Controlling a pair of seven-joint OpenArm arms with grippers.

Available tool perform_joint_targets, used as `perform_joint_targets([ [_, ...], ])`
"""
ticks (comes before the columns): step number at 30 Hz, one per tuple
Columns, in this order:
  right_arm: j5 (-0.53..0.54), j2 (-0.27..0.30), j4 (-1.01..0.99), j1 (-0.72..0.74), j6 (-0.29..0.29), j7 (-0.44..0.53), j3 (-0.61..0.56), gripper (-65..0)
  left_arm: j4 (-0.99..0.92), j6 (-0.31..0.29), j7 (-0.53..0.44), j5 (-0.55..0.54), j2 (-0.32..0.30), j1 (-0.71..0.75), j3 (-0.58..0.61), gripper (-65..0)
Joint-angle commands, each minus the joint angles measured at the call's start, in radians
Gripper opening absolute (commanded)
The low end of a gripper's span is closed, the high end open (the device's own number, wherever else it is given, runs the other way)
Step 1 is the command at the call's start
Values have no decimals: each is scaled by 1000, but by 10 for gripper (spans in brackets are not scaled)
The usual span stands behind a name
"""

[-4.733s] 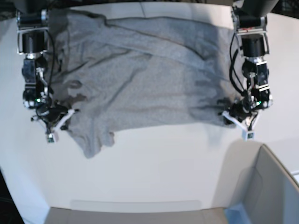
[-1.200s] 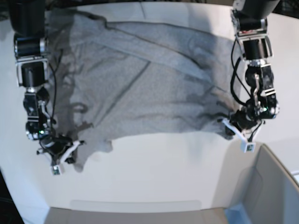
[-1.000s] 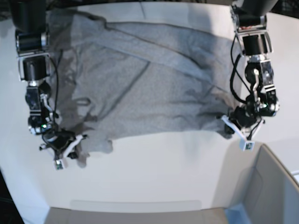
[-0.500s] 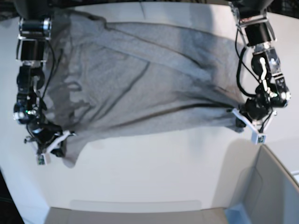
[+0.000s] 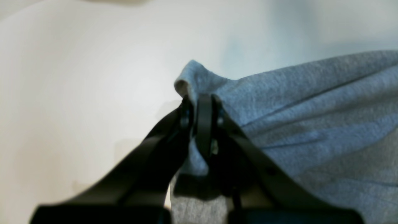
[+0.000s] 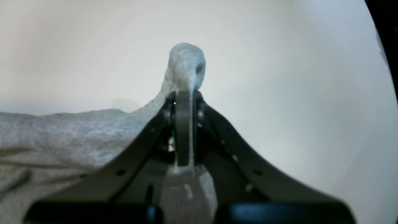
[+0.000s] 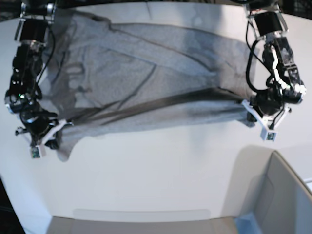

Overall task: Layout the t-shirt on the table in an organized manner, then fold the t-shirt properly
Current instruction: 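Fold the held edge with both grippers toward the collar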

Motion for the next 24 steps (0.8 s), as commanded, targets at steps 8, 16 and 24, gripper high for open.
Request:
perform_joint_targets([
  [8,4,16,160,-79,-3,-95,55,-650,35,0,10,-2,-15,51,-7,-650],
  [16,128,23,263,-182,9,-234,167,-650,151,0,46,-2,-17,125,-7,-650],
  [24,182,22,316,-307,57,-242,230,-650,173,0,46,-2,-17,199,-7,-650],
])
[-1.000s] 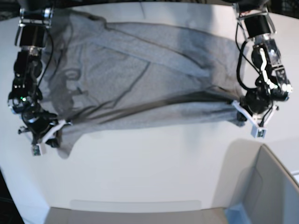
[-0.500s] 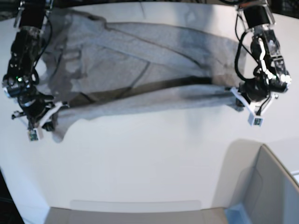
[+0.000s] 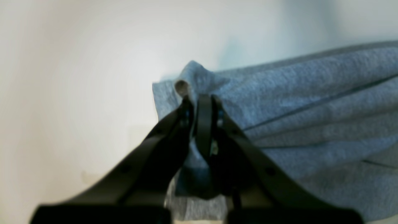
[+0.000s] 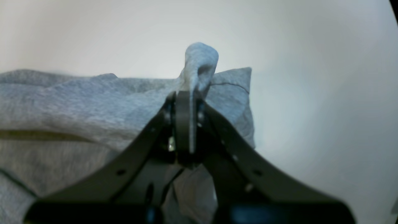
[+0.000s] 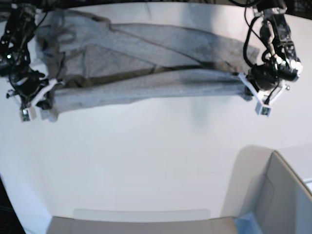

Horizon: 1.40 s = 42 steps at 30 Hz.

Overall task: Layout the t-shirt on the table in an organized manner, then fold the t-shirt properly
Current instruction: 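Fold the held edge with both grippers toward the collar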

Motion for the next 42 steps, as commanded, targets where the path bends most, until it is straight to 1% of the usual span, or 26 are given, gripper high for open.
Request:
perform_joint_targets([
  [1,0,19,24,-6,6,20,8,-650,17,0,-14,0,-14,-7,-7,-650],
  [11,0,19,72,-95,4,20,9,-650,17,0,-14,0,-13,47,-7,-650],
  [24,-3,19,69,-181,1,18,11,-650,13,0,-14,0,-7,98,-7,-650],
  [28,-63,9,69,-196,2,18,45,-650,11,0,-14,0,-7,124,-7,-650],
  [32,-98,9,66,-204,7,18,48,-650,7,0,-14,4,-7,148,-5,-650],
  [36,-93,8,66,-210,9,18,43,-650,-21,0,-33,4,-7,150,-3,-650],
  [38,-93,-10,67,-206,9,18,43,-650,-21,1,-33,4,-5,148,-3,-650],
  [40,-93,-15,69,-207,9,18,43,-650,-21,1,-33,4,-5,148,-5,-587],
  [41,-93,-17,69,-207,9,18,43,-637,-19,1,-35,4,-5,148,-5,-554],
  [42,-93,-18,70,-209,9,18,43,-611,-19,1,-36,4,-5,148,-7,-522],
])
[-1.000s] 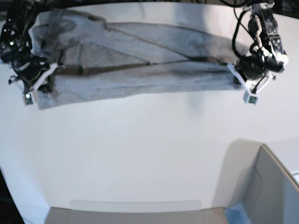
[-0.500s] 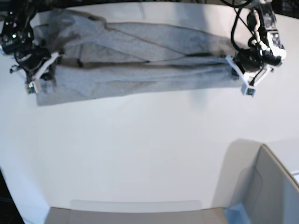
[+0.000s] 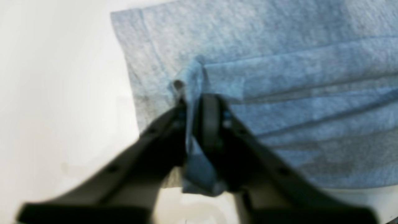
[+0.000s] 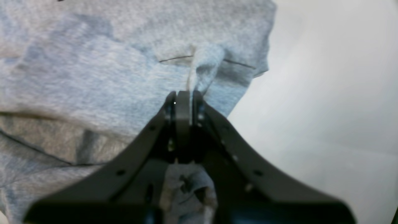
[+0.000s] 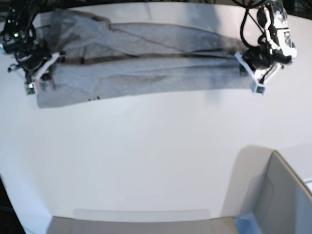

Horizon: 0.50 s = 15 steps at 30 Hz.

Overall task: Layout the t-shirt on the table in an organized manner, then fold the t-shirt properly
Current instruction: 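Fold the held edge with both grippers toward the collar, then lower the folded edge onto the shirt and open both grippers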

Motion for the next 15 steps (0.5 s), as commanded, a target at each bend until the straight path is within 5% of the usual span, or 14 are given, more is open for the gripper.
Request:
perform_joint_targets([
  [1,0,15,19,2,3,16,8,-577,16,1,-11,0,-10,-4,-7,-491],
  [5,0,15,23,8,3,19,9,-477,51,4,-10,1,-12,13,-8,-455],
  [8,2,15,36,22,3,19,11,-476,60,4,-4,1,-12,11,-17,-454],
  [15,3,15,42,70,3,21,12,-476,62,4,-5,-3,82,5,-293,-456],
])
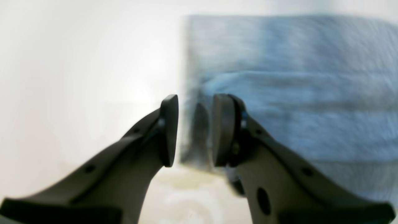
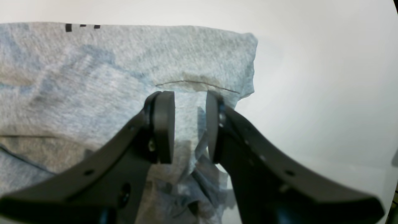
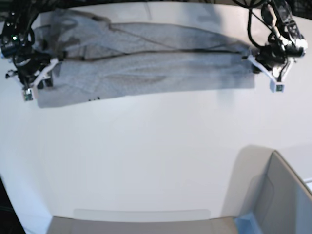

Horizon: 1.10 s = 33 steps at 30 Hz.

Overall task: Layout the t-shirt on the table in an organized manner, then fold the t-shirt properly
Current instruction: 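Lower the folded edge onto the shirt and open both grippers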

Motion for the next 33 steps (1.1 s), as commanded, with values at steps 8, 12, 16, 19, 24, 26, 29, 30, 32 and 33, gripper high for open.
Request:
perform_joint_targets([
  [8,296,25,26,69,4,23,11,-477,81,-4,-6,-74,23,-43,45,-457],
  [12,419,37,20,46,0,19,-14,-477,75,-4,-6,-144,20,-43,229,-511],
  [16,318,22,-2,27,-5,2,-78,-522,27,-4,-6,-117,20,-42,381,-604],
  [19,218,11,-39,47,-5,-76,-127,-597,-20,-2,-6,-117,20,-48,450,-650],
  [24,104,-41,-194,122,-3,-86,-155,-635,-155,-2,-18,-117,20,-66,475,-650],
  [26,91,-46,-269,162,-2,-86,-169,-636,-209,-2,-32,-117,20,-85,475,-650],
  [29,74,-28,-375,219,-3,-86,-233,-637,-278,-2,-80,-117,20,-88,472,-650],
  [30,61,-24,-401,239,-5,-84,-248,-637,-304,-2,-93,-117,20,-89,470,-650],
  [32,32,-24,-455,280,-5,-83,-271,-637,-352,-1,-113,-117,20,-99,467,-650],
  [33,18,-24,-479,303,-5,-81,-277,-637,-370,-1,-124,-115,20,-103,467,-650],
])
